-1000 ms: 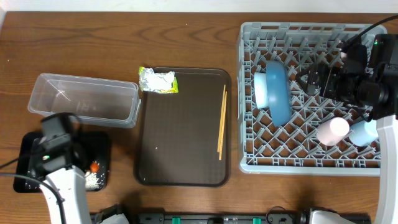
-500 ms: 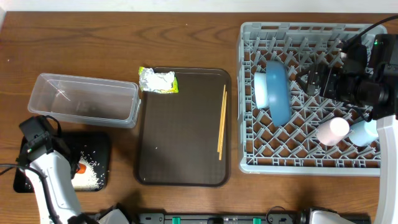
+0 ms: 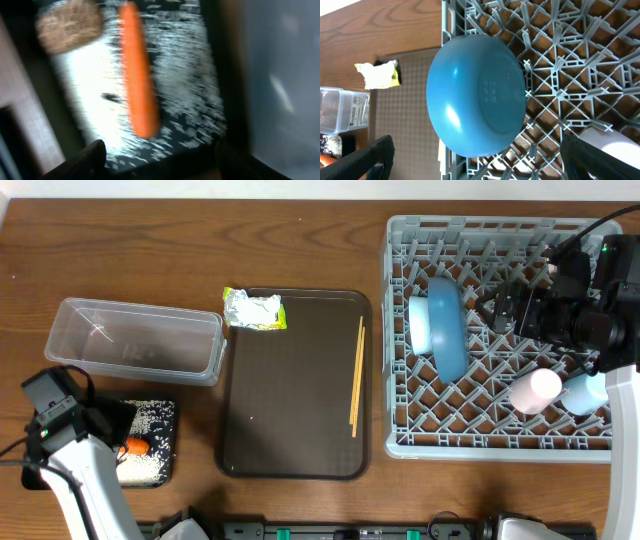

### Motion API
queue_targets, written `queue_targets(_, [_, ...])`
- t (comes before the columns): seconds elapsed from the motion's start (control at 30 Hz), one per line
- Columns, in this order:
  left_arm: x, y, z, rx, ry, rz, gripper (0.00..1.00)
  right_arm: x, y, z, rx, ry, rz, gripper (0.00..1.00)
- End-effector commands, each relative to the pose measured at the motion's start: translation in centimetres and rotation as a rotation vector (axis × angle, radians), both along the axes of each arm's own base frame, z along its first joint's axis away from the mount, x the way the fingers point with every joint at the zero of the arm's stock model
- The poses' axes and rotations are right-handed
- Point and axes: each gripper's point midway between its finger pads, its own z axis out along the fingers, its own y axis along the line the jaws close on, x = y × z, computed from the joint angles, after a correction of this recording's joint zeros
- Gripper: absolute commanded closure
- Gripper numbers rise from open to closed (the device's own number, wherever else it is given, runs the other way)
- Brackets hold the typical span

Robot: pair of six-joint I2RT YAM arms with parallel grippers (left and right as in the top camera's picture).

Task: Sort waste into correct bins and load items into the dishwasher rack
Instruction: 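Move the left gripper back toward the brown tray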

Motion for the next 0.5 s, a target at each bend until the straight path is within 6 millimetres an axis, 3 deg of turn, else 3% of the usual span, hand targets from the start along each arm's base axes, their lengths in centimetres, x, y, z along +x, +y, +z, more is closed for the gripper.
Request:
queue_targets(0.0, [4.0, -2.7, 5.1, 0.019, -0.200, -0.323, 0.30, -0.1, 0.4, 0.3, -0.004, -0.011, 0.020, 0.01])
queue_targets(0.1, [7.0, -6.9, 9.2, 0.076, -0.337, -0.681, 0.32, 0.0, 0.4, 0.3, -0.004, -0.014, 0.020, 0.01])
queue_targets(0.2, [9.0, -11.3, 11.0, 0.143, -0.395, -0.963, 0.33, 0.1, 0.4, 0.3, 0.000, -0.015, 0.013, 0.01])
queue_targets(0.3, [11.0, -15.7, 10.7, 0.215, -0.402, -1.201, 0.34, 0.1, 0.4, 0.4, 0.011, -0.013, -0.003, 0.01])
queue_targets(0.47, [13.6, -21.6, 7.9, 0.264, -0.339, -1.411, 0.32, 0.0, 0.4, 0.3, 0.012, -0.008, -0.003, 0.01])
